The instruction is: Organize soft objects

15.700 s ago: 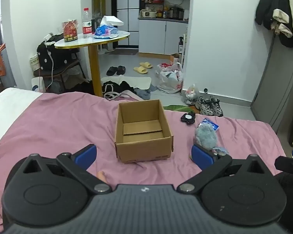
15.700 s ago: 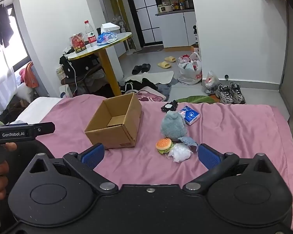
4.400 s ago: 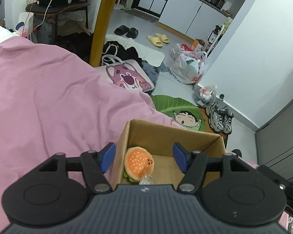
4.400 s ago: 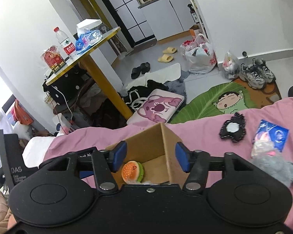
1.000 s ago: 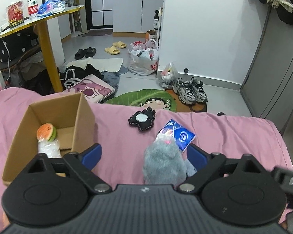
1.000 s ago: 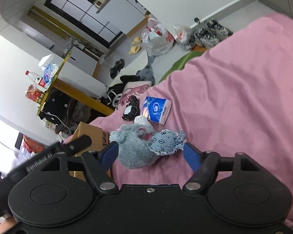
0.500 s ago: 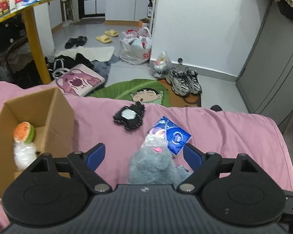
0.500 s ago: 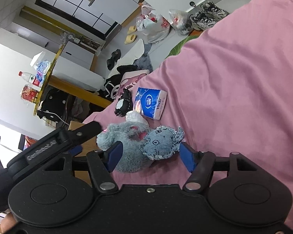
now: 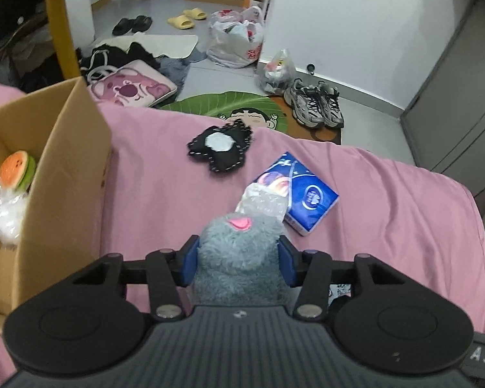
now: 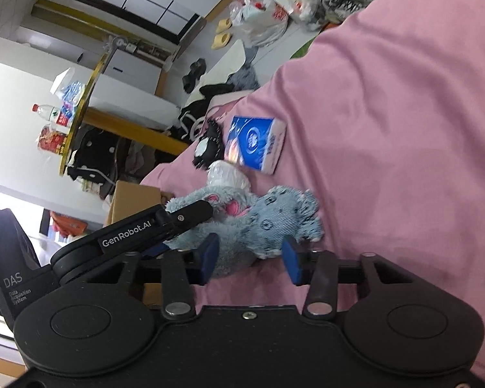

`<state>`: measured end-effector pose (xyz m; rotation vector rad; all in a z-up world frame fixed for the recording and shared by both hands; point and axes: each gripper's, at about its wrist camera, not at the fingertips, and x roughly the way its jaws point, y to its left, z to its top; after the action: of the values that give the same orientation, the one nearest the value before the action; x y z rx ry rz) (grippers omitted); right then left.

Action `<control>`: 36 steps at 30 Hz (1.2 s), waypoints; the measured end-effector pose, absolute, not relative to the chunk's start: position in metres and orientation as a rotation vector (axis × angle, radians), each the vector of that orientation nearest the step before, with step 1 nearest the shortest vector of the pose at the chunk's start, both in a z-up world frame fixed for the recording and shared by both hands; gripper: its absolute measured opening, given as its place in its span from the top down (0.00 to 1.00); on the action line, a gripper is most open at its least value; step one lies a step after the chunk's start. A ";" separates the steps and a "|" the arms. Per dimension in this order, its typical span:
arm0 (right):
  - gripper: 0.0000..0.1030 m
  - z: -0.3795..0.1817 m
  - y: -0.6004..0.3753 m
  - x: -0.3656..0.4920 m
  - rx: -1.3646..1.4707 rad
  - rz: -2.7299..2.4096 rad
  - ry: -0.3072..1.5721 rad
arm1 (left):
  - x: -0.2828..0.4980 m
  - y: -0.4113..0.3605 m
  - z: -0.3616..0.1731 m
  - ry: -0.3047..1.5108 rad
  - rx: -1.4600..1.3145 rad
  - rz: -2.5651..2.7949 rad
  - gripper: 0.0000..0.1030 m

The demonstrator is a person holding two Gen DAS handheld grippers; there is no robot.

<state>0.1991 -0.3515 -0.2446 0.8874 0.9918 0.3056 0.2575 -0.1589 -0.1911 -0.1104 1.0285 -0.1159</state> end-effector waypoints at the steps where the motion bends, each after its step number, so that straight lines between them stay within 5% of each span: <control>1: 0.62 -0.245 -0.349 0.200 0.890 0.317 0.993 | 0.257 -0.156 -0.191 1.031 -0.116 -0.115 0.53; 22: 0.62 -0.270 -0.314 0.213 1.027 0.235 1.038 | 0.231 -0.124 -0.195 1.036 -0.161 -0.072 0.59; 29: 0.75 -0.271 -0.311 0.206 1.079 0.233 1.024 | 0.227 -0.116 -0.194 1.040 -0.199 -0.087 0.61; 36: 0.77 -0.251 -0.312 0.186 1.033 0.207 0.988 | 0.215 -0.112 -0.180 1.022 -0.201 -0.137 0.61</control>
<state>0.1860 -0.3117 -0.2506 1.0335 0.9879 0.2069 0.2149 -0.1123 -0.1796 -0.2006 1.0223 -0.1374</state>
